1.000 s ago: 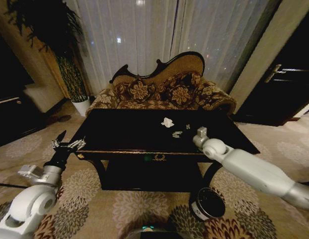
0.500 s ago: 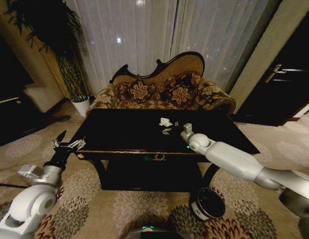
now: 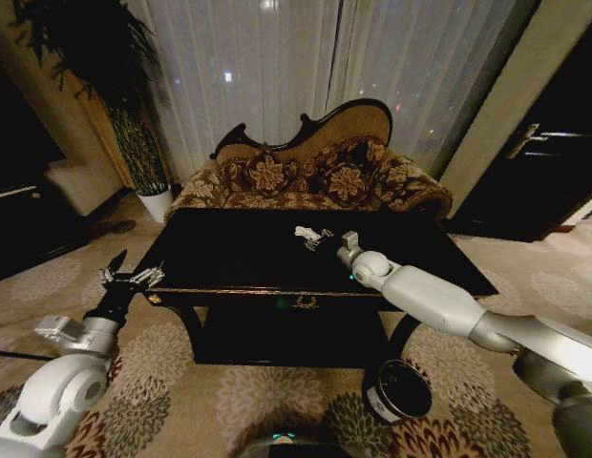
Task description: Move to the front of the table and place the trash on the table into the trash bin.
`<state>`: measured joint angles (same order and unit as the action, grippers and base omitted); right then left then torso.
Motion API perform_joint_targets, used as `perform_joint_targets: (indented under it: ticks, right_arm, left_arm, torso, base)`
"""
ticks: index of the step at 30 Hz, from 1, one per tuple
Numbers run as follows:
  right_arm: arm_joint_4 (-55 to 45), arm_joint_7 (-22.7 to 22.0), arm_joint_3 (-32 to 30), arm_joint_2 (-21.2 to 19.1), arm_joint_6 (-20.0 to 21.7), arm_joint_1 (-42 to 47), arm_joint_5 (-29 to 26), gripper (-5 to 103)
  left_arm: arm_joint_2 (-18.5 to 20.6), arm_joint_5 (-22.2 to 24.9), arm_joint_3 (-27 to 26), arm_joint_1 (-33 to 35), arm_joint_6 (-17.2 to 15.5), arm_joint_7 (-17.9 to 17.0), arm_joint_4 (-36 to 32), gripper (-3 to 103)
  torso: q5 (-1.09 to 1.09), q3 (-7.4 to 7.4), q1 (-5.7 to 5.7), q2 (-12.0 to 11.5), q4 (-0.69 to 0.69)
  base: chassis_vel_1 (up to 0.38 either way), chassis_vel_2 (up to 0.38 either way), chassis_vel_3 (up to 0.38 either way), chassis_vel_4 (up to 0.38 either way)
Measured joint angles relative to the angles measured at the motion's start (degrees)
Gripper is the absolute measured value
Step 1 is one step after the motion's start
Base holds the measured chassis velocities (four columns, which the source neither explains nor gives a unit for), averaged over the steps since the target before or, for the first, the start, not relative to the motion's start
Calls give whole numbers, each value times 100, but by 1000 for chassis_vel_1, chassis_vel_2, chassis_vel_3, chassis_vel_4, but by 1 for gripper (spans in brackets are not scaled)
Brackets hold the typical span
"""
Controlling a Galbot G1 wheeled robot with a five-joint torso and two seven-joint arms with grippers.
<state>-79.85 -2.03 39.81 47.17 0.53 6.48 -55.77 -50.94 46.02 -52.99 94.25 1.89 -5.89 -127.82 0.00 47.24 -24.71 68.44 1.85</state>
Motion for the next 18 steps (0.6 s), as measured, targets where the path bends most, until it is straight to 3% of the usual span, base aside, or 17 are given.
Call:
perform_joint_targets:
  ticks: [3, 5, 8, 12, 13, 18]
  right_arm:
    - [-52, -1, -55, -66, -5, 57, 25, 33]
    - [-68, -1, -69, -84, -6, 70, 31, 33]
    - [-157, -19, -157, -173, -6, 135, 39, 16]
    - [-242, -78, -237, -247, -4, 199, 46, 11]
    - [-333, -107, -333, -324, 3, 272, 33, 2]
    - [-888, -237, -946, -784, 91, 738, -22, 0]
  left_arm:
    - [0, 0, 0, 0, 0, 0, 0, 100]
    - [0, 0, 0, 0, 0, 0, 0, 100]
    - [0, 0, 0, 0, 0, 0, 0, 100]
    - [0, 0, 0, 0, 0, 0, 0, 100]
    - [0, 0, 0, 0, 0, 0, 0, 100]
    - [0, 0, 0, 0, 0, 0, 0, 100]
  torso:
    - [0, 0, 0, 0, 0]
    - [0, 0, 0, 0, 0]
    - [0, 0, 0, 0, 0]
    - [0, 0, 0, 0, 0]
    - [0, 0, 0, 0, -1]
    - [0, 0, 0, 0, -1]
  base:
    - [0, 0, 0, 0]
    - [0, 0, 0, 0]
    - [0, 0, 0, 0]
    - [0, 0, 0, 0]
    - [0, 0, 0, 0]
    - [0, 0, 0, 0]
